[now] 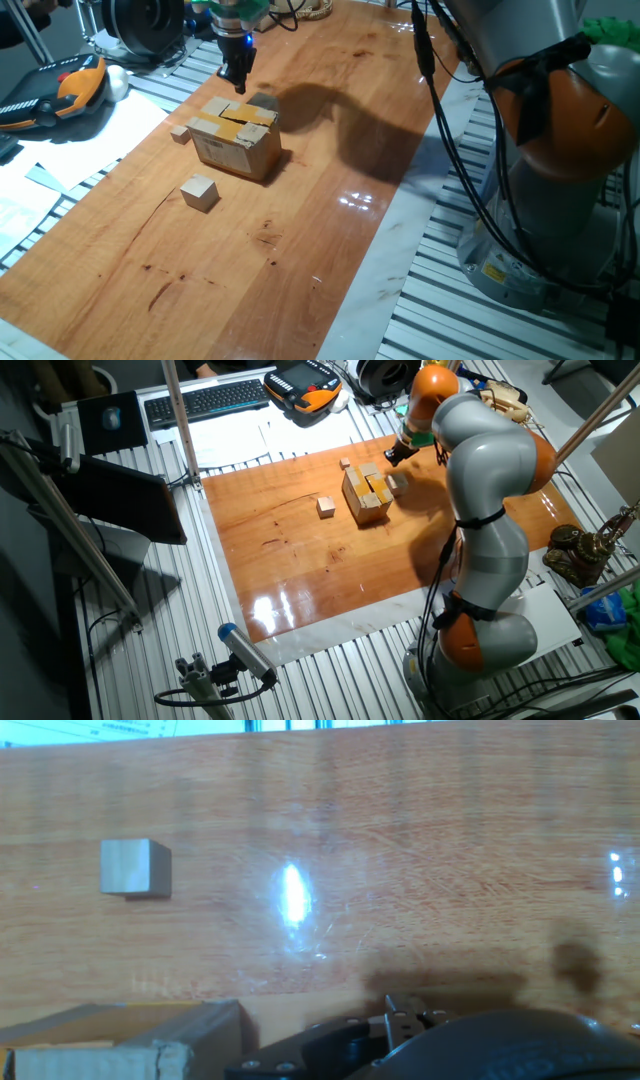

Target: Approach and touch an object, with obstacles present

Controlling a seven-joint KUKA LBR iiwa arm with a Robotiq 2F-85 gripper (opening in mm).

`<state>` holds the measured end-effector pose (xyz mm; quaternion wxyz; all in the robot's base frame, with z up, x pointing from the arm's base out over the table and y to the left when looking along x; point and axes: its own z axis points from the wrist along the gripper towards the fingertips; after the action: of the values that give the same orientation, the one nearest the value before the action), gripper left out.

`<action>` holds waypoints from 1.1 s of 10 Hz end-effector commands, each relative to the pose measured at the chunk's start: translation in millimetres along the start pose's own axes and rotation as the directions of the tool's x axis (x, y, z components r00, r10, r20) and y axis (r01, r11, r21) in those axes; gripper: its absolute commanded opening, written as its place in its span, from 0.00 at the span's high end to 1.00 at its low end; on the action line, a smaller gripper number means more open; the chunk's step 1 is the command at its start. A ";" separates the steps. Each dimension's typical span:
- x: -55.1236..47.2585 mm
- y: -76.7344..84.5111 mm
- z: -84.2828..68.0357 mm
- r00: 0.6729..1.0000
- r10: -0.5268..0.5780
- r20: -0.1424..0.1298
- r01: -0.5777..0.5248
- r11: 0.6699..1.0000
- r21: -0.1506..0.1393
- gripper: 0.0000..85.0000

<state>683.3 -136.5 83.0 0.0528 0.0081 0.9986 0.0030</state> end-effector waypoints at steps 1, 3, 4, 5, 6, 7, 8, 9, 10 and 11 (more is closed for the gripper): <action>0.1 -0.1 1.1 1.000 -0.001 -0.004 0.001 1.000 0.000 1.00; 0.6 1.2 5.2 1.000 -0.003 -0.015 0.003 1.000 0.002 1.00; 1.7 1.6 7.8 1.000 -0.004 -0.018 0.004 1.000 0.002 1.00; 2.8 1.4 9.1 1.000 -0.009 -0.024 0.009 1.000 0.002 1.00; 3.7 1.0 9.9 0.999 -0.012 -0.030 0.012 1.000 -0.003 1.00; 4.2 0.9 9.9 0.999 -0.013 -0.033 0.013 1.000 -0.006 1.00; 4.5 1.0 10.2 0.999 -0.013 -0.033 0.013 1.000 -0.006 1.00; 5.3 1.1 11.0 0.999 -0.015 -0.035 0.015 1.000 -0.004 1.00; 6.3 1.9 12.2 0.999 -0.015 -0.035 0.015 1.000 -0.004 1.00; 8.3 2.2 13.7 0.999 -0.015 -0.035 0.015 1.000 -0.004 1.00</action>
<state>675.7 -134.0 67.8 0.0355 0.0006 0.9994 0.0047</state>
